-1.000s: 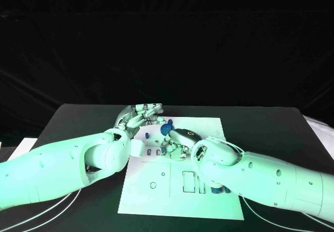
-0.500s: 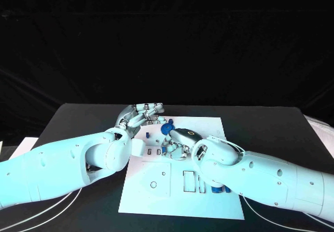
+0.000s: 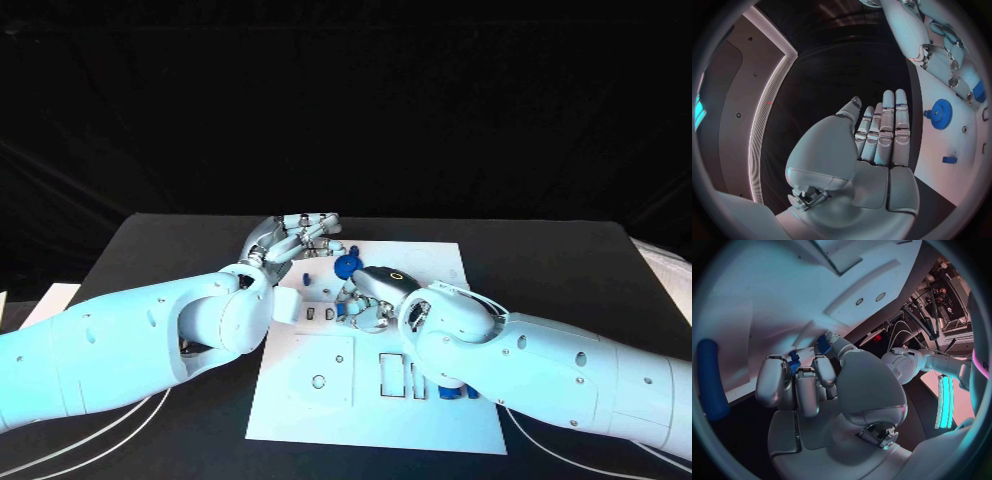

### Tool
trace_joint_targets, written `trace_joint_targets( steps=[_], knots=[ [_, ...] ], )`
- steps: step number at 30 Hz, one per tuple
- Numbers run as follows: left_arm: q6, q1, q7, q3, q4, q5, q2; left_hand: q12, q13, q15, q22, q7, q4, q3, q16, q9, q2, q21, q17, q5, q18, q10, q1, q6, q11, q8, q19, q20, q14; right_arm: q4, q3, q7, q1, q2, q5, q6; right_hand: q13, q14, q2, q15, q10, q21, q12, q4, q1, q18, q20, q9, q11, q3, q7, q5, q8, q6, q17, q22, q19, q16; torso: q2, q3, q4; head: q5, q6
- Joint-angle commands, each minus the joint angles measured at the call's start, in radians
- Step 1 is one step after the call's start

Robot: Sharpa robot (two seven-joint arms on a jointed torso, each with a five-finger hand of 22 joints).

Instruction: Assemble the parts on the task board

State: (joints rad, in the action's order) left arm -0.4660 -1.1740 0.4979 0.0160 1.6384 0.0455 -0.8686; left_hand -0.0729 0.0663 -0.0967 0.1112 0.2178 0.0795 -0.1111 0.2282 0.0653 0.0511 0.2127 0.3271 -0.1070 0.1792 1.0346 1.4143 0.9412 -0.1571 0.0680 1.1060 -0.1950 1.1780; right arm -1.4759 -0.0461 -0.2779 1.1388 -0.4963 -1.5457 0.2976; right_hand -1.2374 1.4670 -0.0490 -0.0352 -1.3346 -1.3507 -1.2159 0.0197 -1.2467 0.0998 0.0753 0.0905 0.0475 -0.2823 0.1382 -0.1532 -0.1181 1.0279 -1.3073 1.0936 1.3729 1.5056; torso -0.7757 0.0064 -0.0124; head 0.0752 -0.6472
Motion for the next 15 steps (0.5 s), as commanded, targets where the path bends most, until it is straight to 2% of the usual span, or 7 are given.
trace_joint_targets(
  steps=[1,15],
  knots=[
    [0.01,0.0,0.005,-0.001,0.003,-0.001,0.001,0.005,-0.001,0.001,-0.001,0.004,0.0,-0.009,-0.006,-0.001,-0.009,-0.004,0.002,-0.002,-0.001,-0.001,0.005,-0.007,-0.006,-0.003,-0.005,-0.002,-0.007,0.003,-0.002,-0.014,-0.003,-0.001,-0.013,-0.021,0.025,0.076,-0.01,0.009,0.021,0.009,0.027,0.001,0.003,-0.007,0.0,-0.003,0.003,0.009,0.001,-0.006,0.009,-0.015,-0.138,-0.007,-0.01,-0.005,0.0,-0.0004,0.001,-0.001,0.002],
    [0.01,0.0,0.004,-0.001,0.0,-0.001,0.003,0.006,-0.001,0.0,-0.002,0.005,0.0,-0.01,-0.006,-0.001,-0.009,-0.005,0.003,-0.002,-0.001,-0.002,0.004,-0.007,-0.006,-0.003,-0.006,-0.002,-0.008,0.005,-0.002,-0.009,-0.003,-0.001,-0.007,-0.004,0.053,0.075,-0.026,0.015,0.043,0.017,0.056,-0.013,0.025,-0.005,0.007,-0.006,0.009,0.039,0.006,-0.008,0.02,-0.034,-0.131,-0.019,-0.016,-0.01,0.0,-0.0005,0.0005,-0.003,0.001]
  ],
)
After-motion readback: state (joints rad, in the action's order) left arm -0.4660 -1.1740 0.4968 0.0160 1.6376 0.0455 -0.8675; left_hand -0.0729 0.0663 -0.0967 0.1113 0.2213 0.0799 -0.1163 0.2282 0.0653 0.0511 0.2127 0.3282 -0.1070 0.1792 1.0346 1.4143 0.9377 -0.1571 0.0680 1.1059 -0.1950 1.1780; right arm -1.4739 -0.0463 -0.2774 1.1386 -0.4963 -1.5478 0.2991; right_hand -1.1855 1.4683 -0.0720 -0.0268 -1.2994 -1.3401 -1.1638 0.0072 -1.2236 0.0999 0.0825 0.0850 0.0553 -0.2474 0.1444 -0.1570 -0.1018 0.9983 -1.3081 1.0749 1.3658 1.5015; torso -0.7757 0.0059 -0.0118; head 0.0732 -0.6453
